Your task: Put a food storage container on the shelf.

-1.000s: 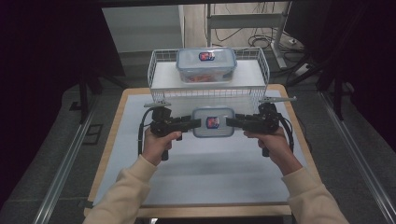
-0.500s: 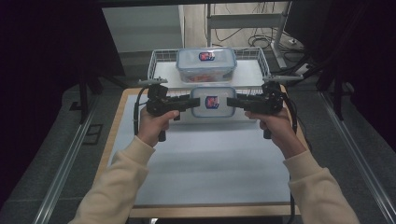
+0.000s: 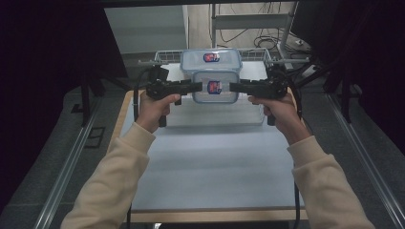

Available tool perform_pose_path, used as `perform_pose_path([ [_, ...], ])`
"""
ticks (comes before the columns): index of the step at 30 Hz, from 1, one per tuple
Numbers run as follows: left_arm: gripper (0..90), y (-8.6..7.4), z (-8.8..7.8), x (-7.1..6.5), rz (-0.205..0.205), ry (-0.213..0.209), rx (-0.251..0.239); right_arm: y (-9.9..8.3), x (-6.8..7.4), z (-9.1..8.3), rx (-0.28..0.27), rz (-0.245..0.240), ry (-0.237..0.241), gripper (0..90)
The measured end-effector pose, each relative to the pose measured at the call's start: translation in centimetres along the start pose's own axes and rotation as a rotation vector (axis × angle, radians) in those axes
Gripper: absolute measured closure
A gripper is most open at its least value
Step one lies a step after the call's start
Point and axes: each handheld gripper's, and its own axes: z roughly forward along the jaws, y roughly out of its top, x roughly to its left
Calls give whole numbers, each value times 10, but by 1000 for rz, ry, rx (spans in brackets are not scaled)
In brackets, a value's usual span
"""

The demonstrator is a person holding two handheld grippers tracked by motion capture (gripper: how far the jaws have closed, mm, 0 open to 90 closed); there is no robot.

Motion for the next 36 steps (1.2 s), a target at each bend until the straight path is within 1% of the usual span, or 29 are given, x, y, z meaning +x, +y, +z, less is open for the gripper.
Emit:
perform_pose_path([
  [1, 516, 0, 0, 0, 0, 0, 0, 0, 0, 0, 0, 0, 0, 522],
  [3, 515, 4, 2, 4, -7, 4, -4, 7, -5, 4, 3, 7, 3, 522],
  [4, 515, 7, 2, 6, -9, 4, -4, 7, -5, 4, 3, 7, 3, 522],
  [5, 515, 10, 3, 8, -11, 5, -6, 14, -9, 7, 4, 7, 3, 522],
  [7, 516, 16, 4, 11, -8, 5, -8, 16, -10, 8, 5, 5, 3, 522],
  [8, 516, 23, 5, 15, -6, 3, -9, 23, -13, 11, 6, 4, 2, 522],
  [9, 515, 23, 5, 15, -6, 3, -9, 23, -13, 11, 6, 4, 2, 522],
  [10, 515, 27, 6, 17, -5, 1, -8, 31, -16, 13, 6, 0, -1, 522],
  [11, 515, 30, 6, 19, -9, 0, -11, 36, -17, 14, 7, -3, -3, 522],
  [12, 515, 34, 7, 21, -13, -2, -13, 36, -17, 14, 7, -3, -3, 522],
  [13, 515, 41, 8, 25, -9, -6, -19, 45, -19, 16, 12, -5, -6, 522],
  [14, 515, 45, 9, 27, -9, -8, -21, 49, -21, 17, 15, -8, -8, 522],
  [15, 515, 45, 9, 27, -9, -8, -21, 54, -22, 18, 19, -8, -10, 522],
  [16, 515, 51, 11, 31, -16, -11, -25, 58, -23, 19, 22, -8, -11, 522],
  [17, 515, 51, 11, 31, -16, -11, -25, 58, -23, 19, 22, -8, -11, 522],
  [18, 515, 58, 13, 36, -20, -12, -27, 65, -27, 22, 22, -6, -12, 522],
  [19, 515, 61, 14, 38, -31, -9, -32, 68, -29, 23, 23, -2, -12, 522],
  [20, 515, 64, 15, 41, -33, -7, -32, 71, -32, 26, 23, 6, -10, 522],
  [21, 515, 64, 15, 41, -33, -7, -32, 74, -34, 28, 25, 12, -11, 521],
  [22, 515, 67, 16, 46, -45, -5, -31, 76, -37, 30, 26, 13, -10, 521],
  [23, 515, 67, 16, 46, -45, -5, -31, 78, -39, 33, 29, 18, -8, 521],
  [24, 515, 70, 19, 51, -57, -5, -32, 80, -41, 35, 30, 20, -6, 520],
  [25, 515, 70, 19, 51, -57, -5, -32, 80, -41, 35, 30, 20, -6, 520],
  [26, 514, 72, 20, 57, -63, -2, -25, 83, -45, 39, 41, 25, -10, 520],
  [30, 515, 79, 24, 66, -80, 3, -27, 92, -54, 47, 53, 45, -9, 517],
  [31, 514, 79, 24, 66, -80, 3, -27, 94, -55, 49, 55, 50, -10, 517],
  [32, 514, 82, 27, 70, -88, 3, -24, 95, -58, 50, 55, 50, -11, 516],
  [35, 514, 84, 30, 73, -97, 6, -25, 98, -64, 54, 65, 70, -10, 515],
  [36, 514, 83, 32, 77, -106, 6, -20, 99, -66, 56, 64, 69, -13, 514],
])
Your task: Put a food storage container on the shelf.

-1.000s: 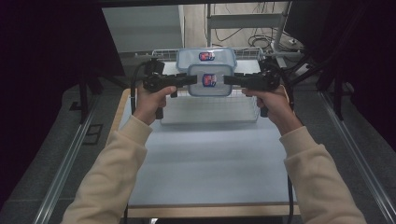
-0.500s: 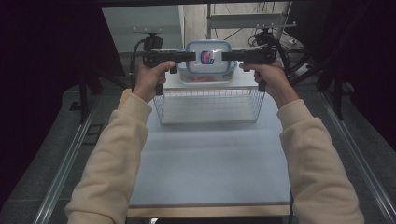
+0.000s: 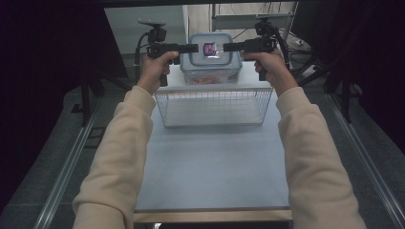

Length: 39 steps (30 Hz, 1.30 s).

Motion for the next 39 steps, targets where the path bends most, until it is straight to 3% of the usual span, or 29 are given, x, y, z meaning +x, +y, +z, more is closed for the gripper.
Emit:
perform_pose_path([
  [7, 507, 0, 3, 3, -19, 13, -14, 1, -7, 6, -3, 38, -3, 501],
  [13, 465, 1, 11, 5, -81, 41, -13, 1, -9, 11, -19, 70, -24, 460],
  [17, 413, 0, 15, 12, -118, 21, -4, -2, -14, 15, -14, 118, -9, 413],
  [19, 368, -1, 18, 14, -131, 16, 3, -2, -16, 15, -29, 123, -28, 412],
  [23, 319, -3, 20, 16, -139, 2, -3, -3, -18, 15, -29, 134, -46, 383],
  [25, 293, -4, 20, 16, -140, 18, -5, -4, -18, 14, -37, 136, -42, 380],
  [28, 250, -5, 13, 16, -149, 34, -48, -8, -16, 8, -53, 136, -35, 376],
  [31, 257, -7, 5, 11, -105, 67, -52, -9, -15, 5, -54, 130, -45, 367],
  [32, 308, -10, -4, 5, -77, 78, -63, -11, -14, -2, -75, 132, -50, 367],
  [37, 594, -22, -17, -6, -29, 84, -70, -15, -11, -15, -92, 126, -58, 368],
  [38, 674, -26, -19, -8, -15, 81, -61, -18, -10, -20, -97, 127, -59, 364],
  [39, 733, -32, -19, -10, 7, 44, -35, -20, -9, -23, -102, 128, -60, 364],
])
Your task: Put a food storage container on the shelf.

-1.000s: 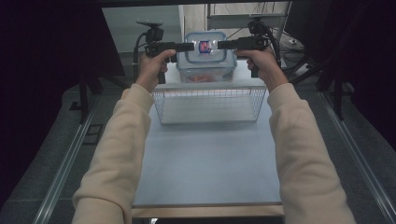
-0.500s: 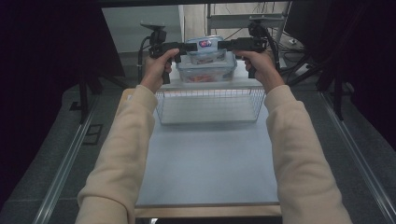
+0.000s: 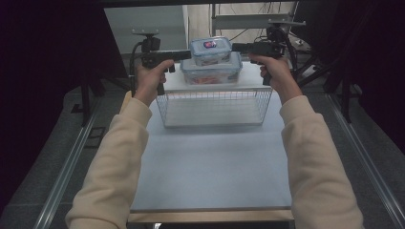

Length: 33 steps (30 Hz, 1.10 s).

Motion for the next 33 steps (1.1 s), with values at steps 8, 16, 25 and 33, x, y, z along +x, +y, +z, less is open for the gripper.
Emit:
perform_pose_path([
  [8, 896, -11, 25, -11, 42, -28, 87, -9, 1, -11, -9, 14, 2, 361],
  [16, 896, -10, 38, -7, 12, -24, 75, -12, -3, -15, -6, 2, -1, 361],
  [25, 894, -8, 40, 0, -14, -6, 64, -15, -4, -13, 1, 1, 1, 361],
  [33, 893, -9, 40, -2, -18, -13, 66, -15, -3, -17, 2, -11, 2, 361],
])
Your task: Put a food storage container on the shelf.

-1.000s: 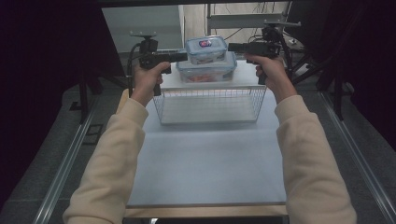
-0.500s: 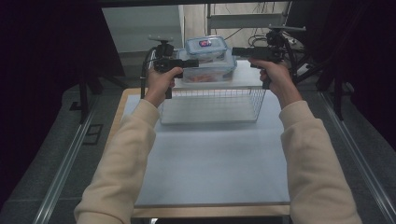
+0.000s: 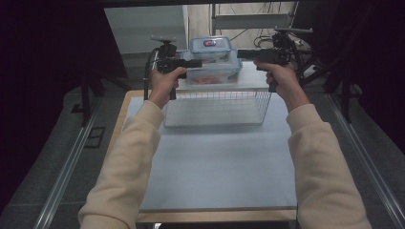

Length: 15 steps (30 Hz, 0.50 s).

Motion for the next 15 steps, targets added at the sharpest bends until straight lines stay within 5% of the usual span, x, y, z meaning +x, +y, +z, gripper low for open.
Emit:
perform_pose_path([
  [7, 893, -6, -11, -4, 6, 8, -2, -6, 0, -5, 0, -1, 5, 355],
  [15, 894, -36, -43, -2, -12, 12, -41, -33, -1, -20, -11, -2, 41, 350],
])
